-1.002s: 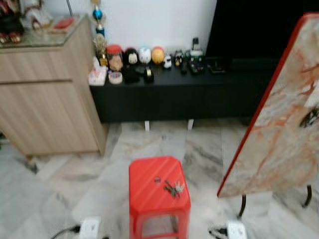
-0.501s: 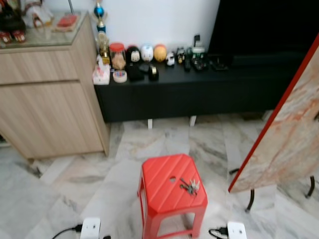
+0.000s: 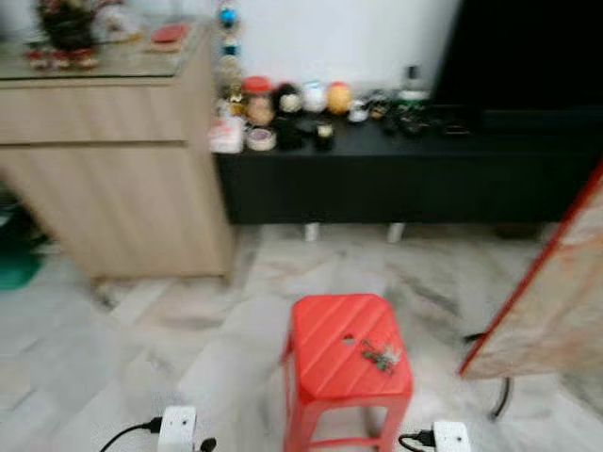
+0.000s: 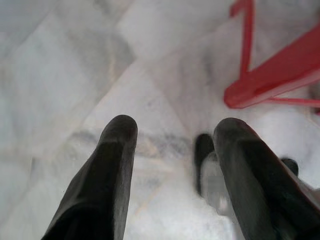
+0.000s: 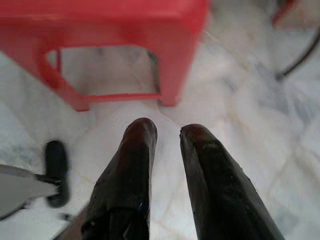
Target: Hang keys on a hook
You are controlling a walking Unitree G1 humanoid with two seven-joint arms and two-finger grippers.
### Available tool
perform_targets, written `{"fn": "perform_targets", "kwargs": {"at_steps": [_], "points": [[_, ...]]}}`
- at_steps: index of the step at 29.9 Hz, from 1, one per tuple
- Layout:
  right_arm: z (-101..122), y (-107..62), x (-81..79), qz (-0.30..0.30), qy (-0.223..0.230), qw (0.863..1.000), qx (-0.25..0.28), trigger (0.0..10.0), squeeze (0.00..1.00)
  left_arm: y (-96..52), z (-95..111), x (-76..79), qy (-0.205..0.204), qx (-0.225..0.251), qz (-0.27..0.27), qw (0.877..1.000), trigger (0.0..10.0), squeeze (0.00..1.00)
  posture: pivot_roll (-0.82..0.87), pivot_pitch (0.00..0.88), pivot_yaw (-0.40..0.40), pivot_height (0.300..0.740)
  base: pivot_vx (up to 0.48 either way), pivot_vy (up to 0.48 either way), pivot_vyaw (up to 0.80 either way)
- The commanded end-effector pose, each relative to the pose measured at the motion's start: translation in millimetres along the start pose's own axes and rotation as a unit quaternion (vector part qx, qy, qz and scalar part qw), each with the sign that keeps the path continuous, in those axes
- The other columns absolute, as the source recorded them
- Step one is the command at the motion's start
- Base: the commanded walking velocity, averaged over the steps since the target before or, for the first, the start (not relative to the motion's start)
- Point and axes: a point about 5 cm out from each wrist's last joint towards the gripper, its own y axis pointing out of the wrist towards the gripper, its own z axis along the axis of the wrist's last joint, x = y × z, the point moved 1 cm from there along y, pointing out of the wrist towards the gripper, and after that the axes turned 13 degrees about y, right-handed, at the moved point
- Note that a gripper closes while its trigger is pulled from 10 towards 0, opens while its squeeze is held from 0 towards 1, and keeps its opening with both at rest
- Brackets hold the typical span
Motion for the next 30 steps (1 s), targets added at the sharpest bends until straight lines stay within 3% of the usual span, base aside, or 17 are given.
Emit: {"fn": "perform_targets", "kwargs": {"at_steps": [1, 5, 26, 30], "points": [[-0.2, 0.3, -4.0, 0.005, 0.001, 1.000, 0.001, 10.0, 0.00, -0.2, -1.3, -2.6, -0.004, -0.004, 0.005, 1.000, 10.0, 0.00, 0.03, 0.000, -0.018, 0.740, 0.000, 0.000, 0.80], [-0.3, 0.3, -4.4, 0.006, 0.005, 1.000, 0.002, 10.0, 0.00, -0.2, -1.1, -3.0, -0.004, -0.003, 0.005, 1.000, 10.0, 0.00, 0.03, 0.000, -0.018, 0.740, 0.000, 0.000, 0.61], [-0.7, 0.1, -3.8, -0.002, 0.029, 1.000, 0.006, 10.0, 0.00, 0.0, 0.1, -3.6, -0.006, 0.001, 0.003, 1.000, 10.0, 0.00, 0.03, 0.000, -0.017, 0.740, 0.000, 0.000, 0.00], [-1.2, -0.1, -4.2, 0.000, 0.037, 0.999, 0.007, 10.0, 0.00, -0.4, -1.1, -4.6, -0.005, -0.001, 0.002, 1.000, 10.0, 0.00, 0.03, 0.000, -0.014, 0.740, 0.000, 0.000, -0.79]]}}
